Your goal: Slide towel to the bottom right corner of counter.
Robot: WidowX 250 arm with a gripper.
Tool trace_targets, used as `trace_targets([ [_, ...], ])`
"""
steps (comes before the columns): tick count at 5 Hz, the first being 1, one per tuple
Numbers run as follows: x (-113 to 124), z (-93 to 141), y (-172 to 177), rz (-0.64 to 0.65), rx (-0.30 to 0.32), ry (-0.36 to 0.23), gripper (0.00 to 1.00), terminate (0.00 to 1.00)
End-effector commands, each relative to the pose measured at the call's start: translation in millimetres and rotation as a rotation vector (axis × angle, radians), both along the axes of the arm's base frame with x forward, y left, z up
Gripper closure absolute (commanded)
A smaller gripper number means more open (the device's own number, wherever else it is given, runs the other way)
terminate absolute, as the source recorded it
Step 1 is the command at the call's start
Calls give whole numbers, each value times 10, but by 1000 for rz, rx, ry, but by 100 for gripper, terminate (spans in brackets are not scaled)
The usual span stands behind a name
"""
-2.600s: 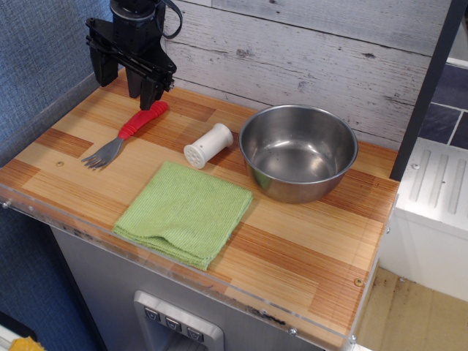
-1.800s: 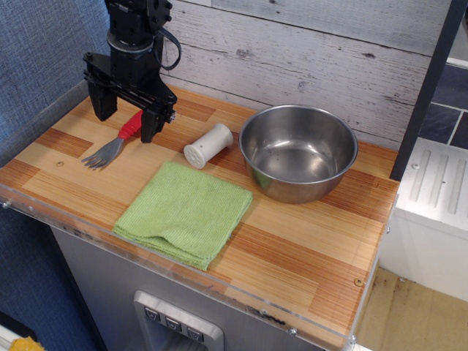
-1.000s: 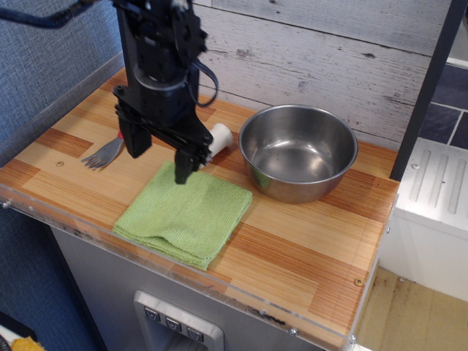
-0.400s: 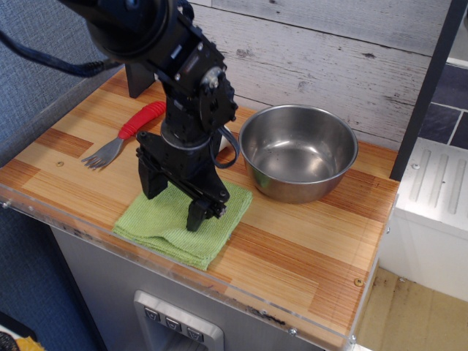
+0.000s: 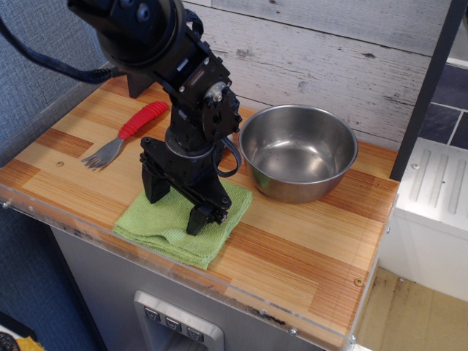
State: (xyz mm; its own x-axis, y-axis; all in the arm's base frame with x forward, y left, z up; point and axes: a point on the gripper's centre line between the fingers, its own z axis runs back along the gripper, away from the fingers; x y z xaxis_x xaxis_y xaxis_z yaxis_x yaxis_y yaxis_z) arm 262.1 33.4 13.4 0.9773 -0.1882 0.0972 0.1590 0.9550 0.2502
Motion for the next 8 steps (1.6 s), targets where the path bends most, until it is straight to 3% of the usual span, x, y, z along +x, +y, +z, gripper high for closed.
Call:
trace_targets([
  [1, -104, -44, 43, 41, -260, -96, 0, 0],
  [2, -123, -34, 30, 45, -292, -101, 0, 0],
  [4, -119, -51, -169, -33, -273, -83, 0, 0],
  [8, -202, 6, -1113, -163, -345, -65, 0, 0],
])
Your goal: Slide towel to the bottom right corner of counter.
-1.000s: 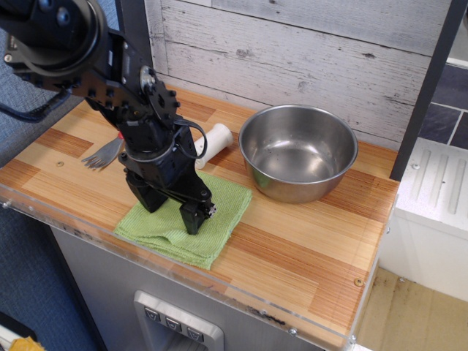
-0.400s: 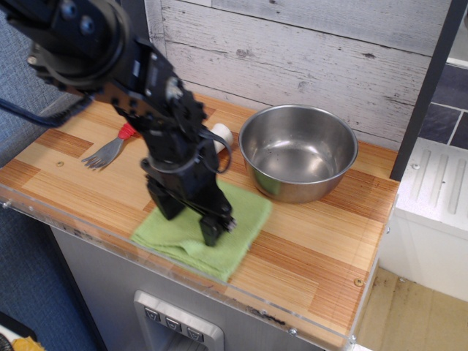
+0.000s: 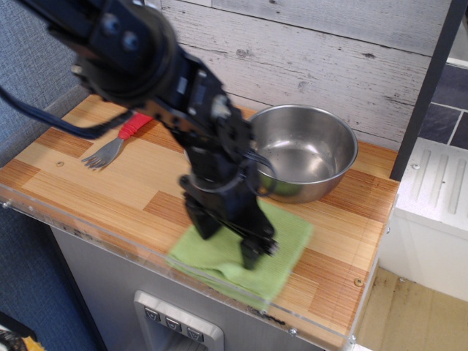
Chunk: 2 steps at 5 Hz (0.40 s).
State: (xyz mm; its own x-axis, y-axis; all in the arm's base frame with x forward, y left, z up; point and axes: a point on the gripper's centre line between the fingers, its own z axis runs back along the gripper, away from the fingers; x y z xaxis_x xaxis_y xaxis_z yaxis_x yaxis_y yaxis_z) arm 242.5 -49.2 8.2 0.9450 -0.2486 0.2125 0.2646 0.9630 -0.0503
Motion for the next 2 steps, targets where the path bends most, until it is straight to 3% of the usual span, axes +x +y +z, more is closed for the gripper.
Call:
trace_targets([
  [1, 16, 72, -529, -92, -52, -33, 0, 0],
  [2, 40, 89, -672, -140, -44, -40, 0, 0],
])
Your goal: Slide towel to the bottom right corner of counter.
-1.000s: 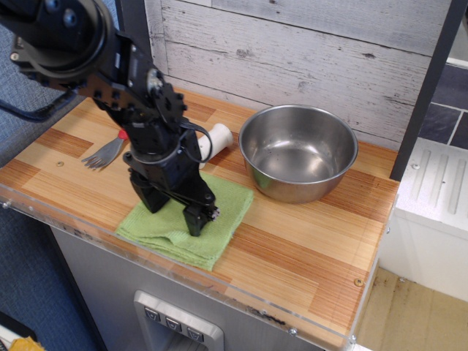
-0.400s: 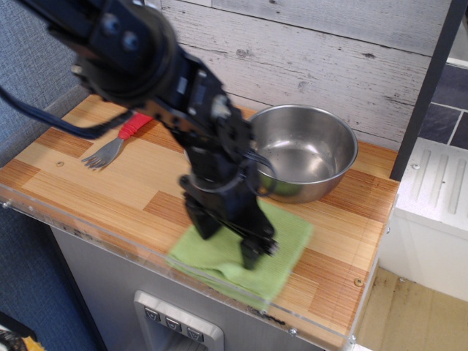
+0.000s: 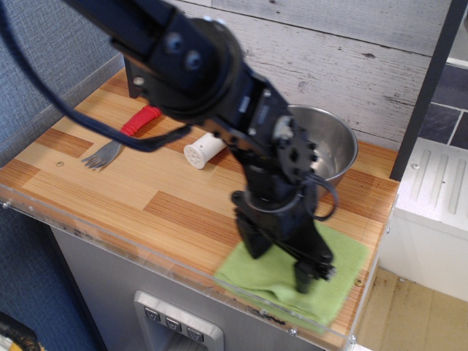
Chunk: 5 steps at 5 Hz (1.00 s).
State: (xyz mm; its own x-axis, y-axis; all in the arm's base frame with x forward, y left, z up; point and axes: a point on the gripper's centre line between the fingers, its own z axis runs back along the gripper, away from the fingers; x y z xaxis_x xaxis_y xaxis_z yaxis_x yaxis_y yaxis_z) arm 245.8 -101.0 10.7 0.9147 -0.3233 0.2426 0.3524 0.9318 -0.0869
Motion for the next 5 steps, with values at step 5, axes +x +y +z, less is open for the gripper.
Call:
trace_targets([
  [5, 193, 639, 450, 79, 40, -112, 0, 0],
])
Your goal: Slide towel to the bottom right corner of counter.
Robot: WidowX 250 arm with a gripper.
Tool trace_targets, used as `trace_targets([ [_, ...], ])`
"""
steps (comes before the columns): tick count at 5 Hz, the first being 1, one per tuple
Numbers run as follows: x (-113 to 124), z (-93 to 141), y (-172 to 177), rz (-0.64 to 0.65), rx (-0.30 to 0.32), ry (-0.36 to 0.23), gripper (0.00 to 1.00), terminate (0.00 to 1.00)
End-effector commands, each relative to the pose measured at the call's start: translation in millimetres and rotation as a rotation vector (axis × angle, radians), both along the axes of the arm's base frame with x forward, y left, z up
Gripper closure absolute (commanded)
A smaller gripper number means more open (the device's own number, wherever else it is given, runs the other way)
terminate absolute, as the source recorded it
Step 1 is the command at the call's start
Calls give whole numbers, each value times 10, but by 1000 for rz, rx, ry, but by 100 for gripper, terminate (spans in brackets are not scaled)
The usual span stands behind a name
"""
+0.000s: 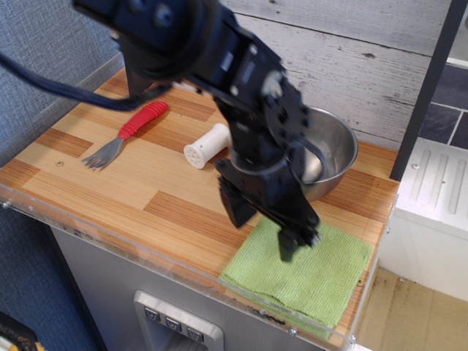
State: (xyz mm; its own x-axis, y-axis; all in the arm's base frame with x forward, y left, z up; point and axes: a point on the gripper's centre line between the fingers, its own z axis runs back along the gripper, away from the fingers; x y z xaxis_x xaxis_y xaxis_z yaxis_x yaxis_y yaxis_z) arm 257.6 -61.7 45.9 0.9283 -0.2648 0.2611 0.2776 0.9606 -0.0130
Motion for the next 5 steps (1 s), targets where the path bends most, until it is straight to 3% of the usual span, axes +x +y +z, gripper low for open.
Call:
trace_targets([
  [1, 50, 498, 107, 9, -49, -102, 0, 0],
  [2, 9, 645, 176, 33, -44, -135, 0, 0],
  [4, 9, 645, 176, 33, -44, -135, 0, 0],
  [5, 9, 645, 176, 33, -44, -135, 0, 100],
])
